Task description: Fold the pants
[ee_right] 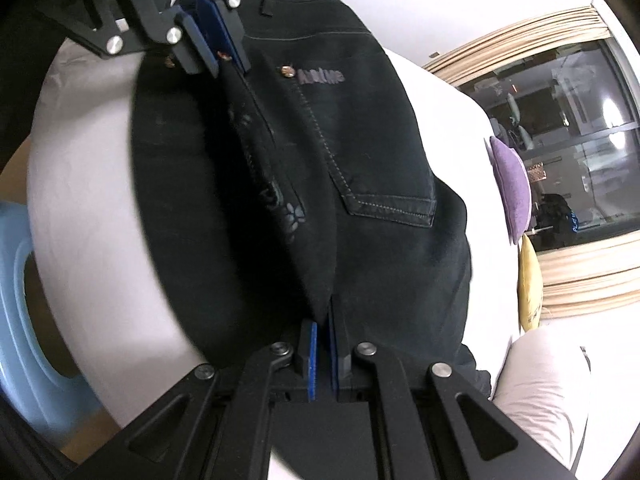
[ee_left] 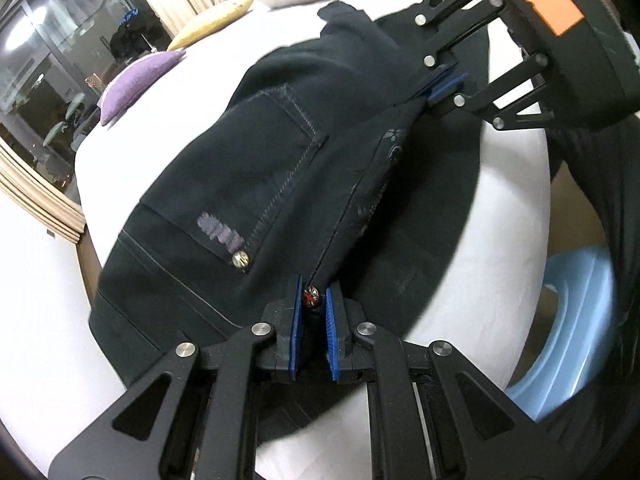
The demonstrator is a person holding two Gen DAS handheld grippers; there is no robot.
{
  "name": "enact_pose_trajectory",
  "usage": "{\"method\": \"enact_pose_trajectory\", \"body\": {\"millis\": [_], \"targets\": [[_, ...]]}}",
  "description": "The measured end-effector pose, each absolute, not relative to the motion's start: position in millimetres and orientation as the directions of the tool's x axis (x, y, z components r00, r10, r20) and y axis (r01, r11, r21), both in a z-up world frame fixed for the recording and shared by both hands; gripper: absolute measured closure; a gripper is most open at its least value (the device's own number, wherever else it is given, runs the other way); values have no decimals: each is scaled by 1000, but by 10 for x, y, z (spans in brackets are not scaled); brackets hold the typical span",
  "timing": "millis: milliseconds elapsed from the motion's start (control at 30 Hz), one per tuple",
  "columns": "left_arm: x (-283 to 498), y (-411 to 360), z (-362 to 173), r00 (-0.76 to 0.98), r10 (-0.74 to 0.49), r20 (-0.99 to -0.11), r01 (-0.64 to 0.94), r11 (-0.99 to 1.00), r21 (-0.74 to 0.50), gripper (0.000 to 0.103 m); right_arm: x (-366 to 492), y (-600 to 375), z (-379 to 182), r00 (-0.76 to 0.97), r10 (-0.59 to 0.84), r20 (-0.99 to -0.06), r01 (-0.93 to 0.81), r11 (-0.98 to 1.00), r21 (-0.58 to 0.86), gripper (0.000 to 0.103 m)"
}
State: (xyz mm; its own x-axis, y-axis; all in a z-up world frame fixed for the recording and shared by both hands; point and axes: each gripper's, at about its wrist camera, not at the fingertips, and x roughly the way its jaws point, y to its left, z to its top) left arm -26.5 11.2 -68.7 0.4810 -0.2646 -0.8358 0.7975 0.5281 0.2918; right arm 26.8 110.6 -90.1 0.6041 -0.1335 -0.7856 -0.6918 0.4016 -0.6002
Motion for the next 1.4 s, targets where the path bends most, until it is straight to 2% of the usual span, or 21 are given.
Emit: {"method": "enact_pose_trajectory", "body": {"millis": [200,767,933,1000,1100,1267,1400], "targets": [[-342,261,-662,467,-286,-837,803,534,266,93,152,1155,-817,601,-143,-786,-677,431,-597,98],[-216,330,-720,486,-263,-834,780,560,278,93,108,1324,-1081,591,-176,-788,-668,442,-599,97],[-258,269,-814,513,-239,-825,760,573,307,91,151,1341,-1224,608,-185,-772,-641,460,-614,95],[-286,259,-752,512,-224,-830,761,566,317,87,150,1342,-1231,615,-186,-766,-632,464,-620,95],[-328,313,-599,489,-243,-838,774,565,288,83,177,1340,-1245,619,-185,-763,-622,478,-620,95],[-193,358,-182,480,-340,-808,739,653,164,82,224,1353,-1275,622,-193,-759,-605,496,-622,95],[171,85,-155,505,-372,-779,669,739,81,82,231,1335,-1275,623,-194,-758,-588,523,-617,95]]}}
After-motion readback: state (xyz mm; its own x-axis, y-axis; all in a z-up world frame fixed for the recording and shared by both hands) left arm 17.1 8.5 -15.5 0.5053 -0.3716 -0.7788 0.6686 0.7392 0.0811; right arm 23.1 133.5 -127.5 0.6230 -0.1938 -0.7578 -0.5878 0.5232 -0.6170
